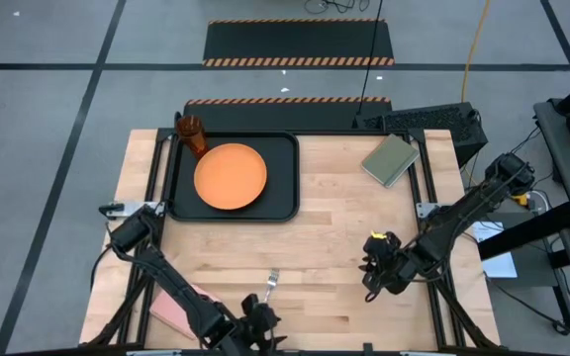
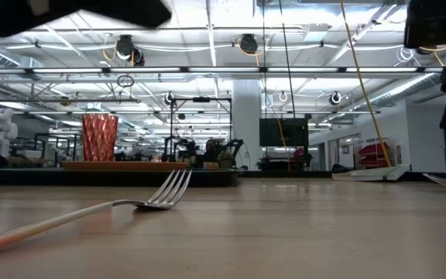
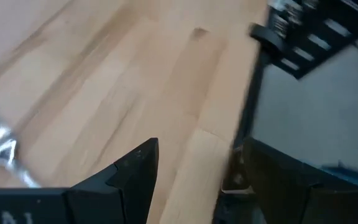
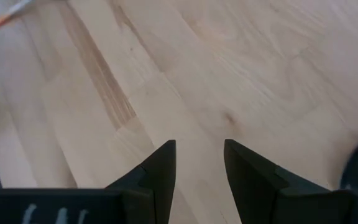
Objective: Pick and place plate/cup/fork/spoon on tray
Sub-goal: Put the orange fork on the black tray
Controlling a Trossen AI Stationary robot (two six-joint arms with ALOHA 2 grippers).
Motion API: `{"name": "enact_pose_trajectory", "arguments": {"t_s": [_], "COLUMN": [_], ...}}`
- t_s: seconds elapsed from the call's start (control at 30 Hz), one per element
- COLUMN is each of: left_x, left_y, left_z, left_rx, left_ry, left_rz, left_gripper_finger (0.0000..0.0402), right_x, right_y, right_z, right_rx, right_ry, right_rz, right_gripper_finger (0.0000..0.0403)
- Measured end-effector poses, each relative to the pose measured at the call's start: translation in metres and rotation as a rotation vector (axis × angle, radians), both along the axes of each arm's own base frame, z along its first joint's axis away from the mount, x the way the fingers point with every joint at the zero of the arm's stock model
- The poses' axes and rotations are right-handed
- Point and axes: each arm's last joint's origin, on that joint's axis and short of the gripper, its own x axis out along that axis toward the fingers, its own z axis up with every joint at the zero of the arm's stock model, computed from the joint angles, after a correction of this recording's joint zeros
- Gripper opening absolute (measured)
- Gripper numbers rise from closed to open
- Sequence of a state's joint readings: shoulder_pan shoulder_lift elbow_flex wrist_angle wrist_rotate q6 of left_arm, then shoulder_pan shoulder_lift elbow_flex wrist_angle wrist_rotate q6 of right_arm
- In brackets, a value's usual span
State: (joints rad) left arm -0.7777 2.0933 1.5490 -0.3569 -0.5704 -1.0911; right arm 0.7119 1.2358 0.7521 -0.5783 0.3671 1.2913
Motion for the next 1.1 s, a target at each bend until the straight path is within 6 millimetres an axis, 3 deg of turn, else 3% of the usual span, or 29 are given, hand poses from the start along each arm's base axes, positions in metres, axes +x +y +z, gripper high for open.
{"name": "enact_pose_trajectory", "arguments": {"t_s": [0.13,0.4,0.73,0.9,1.1], "left_x": [0.007,0.009,-0.010,-0.009,-0.004], "left_y": [0.015,0.028,0.043,0.045,0.048], "left_z": [-0.003,-0.008,-0.018,-0.023,-0.046], "left_rx": [-0.038,-0.013,0.038,0.053,0.078], "left_ry": [0.038,0.102,0.283,0.295,0.338], "left_rz": [0.115,0.176,0.330,0.349,0.381], "left_gripper_finger": [0.0234,0.0234,0.0234,0.0234,0.0234], "right_x": [0.009,0.024,0.025,0.025,0.025], "right_y": [0.000,0.003,0.002,0.002,0.002], "right_z": [0.004,0.014,0.014,0.014,0.014], "right_rx": [0.006,-0.020,-0.025,-0.026,-0.028], "right_ry": [-0.066,-0.233,-0.240,-0.240,-0.237], "right_rz": [0.040,0.112,0.118,0.119,0.119], "right_gripper_finger": [0.0130,0.0130,0.0130,0.0130,0.0130]}}
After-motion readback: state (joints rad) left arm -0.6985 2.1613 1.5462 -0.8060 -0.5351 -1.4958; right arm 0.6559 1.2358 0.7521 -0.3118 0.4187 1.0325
